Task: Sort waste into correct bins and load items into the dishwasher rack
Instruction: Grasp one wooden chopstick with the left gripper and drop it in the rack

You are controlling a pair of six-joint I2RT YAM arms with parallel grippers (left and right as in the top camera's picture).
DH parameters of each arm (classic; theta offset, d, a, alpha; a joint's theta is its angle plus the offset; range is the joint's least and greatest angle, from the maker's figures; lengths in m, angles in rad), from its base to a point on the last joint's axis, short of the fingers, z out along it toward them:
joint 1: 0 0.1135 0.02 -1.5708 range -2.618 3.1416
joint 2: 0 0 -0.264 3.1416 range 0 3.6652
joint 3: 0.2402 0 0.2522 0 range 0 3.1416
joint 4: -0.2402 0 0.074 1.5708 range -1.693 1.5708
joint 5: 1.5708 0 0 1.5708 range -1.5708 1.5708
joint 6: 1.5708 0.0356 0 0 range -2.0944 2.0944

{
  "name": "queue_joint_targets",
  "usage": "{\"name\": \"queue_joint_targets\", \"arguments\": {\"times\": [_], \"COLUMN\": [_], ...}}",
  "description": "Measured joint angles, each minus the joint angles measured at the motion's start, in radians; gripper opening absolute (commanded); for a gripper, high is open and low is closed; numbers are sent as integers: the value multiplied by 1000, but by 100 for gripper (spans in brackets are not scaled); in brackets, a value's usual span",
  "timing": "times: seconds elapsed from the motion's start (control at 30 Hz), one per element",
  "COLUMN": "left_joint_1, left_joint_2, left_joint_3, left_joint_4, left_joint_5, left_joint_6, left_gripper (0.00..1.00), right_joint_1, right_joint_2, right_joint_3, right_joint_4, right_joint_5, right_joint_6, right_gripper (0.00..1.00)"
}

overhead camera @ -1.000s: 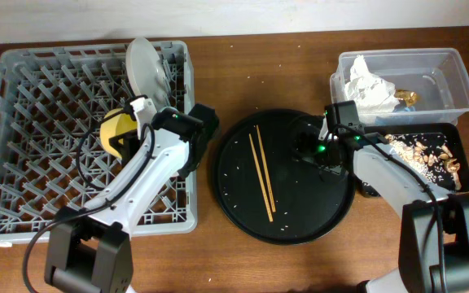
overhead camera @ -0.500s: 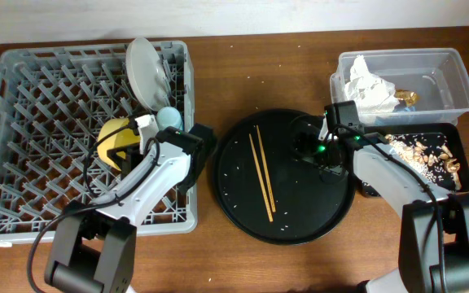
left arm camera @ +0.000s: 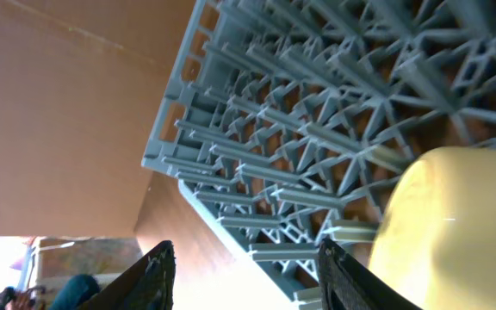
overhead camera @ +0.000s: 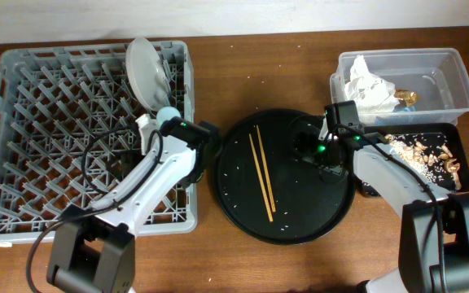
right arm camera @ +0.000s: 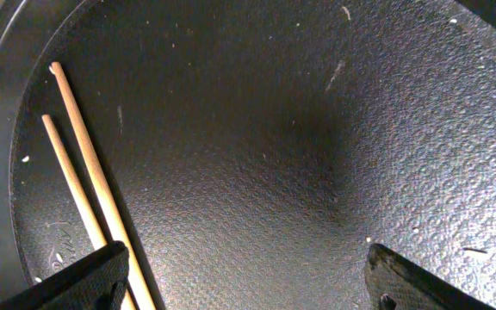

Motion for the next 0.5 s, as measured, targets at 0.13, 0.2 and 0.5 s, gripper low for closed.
{"name": "queue_joint_targets", "arguments": {"times": [0.13,0.2,0.5], "left_joint_1": [-22,-22,-55], "left_joint_2": [1,0,40], "left_joint_3": [199,315,430], "left_joint_4": [1,148,406], "left_joint_5": [75,254,978], "left_joint_6": [53,249,601], "left_gripper": [73,73,47], "right_joint_1": [0,0,-54], "right_joint_2": [0,0,-2], "right_joint_3": [0,0,510], "right_joint_4": [-6,-5,-562], "right_joint_5": [-17,-94,-8], "right_joint_6": [-4,-64,-145], "right_gripper": [88,82,81]}}
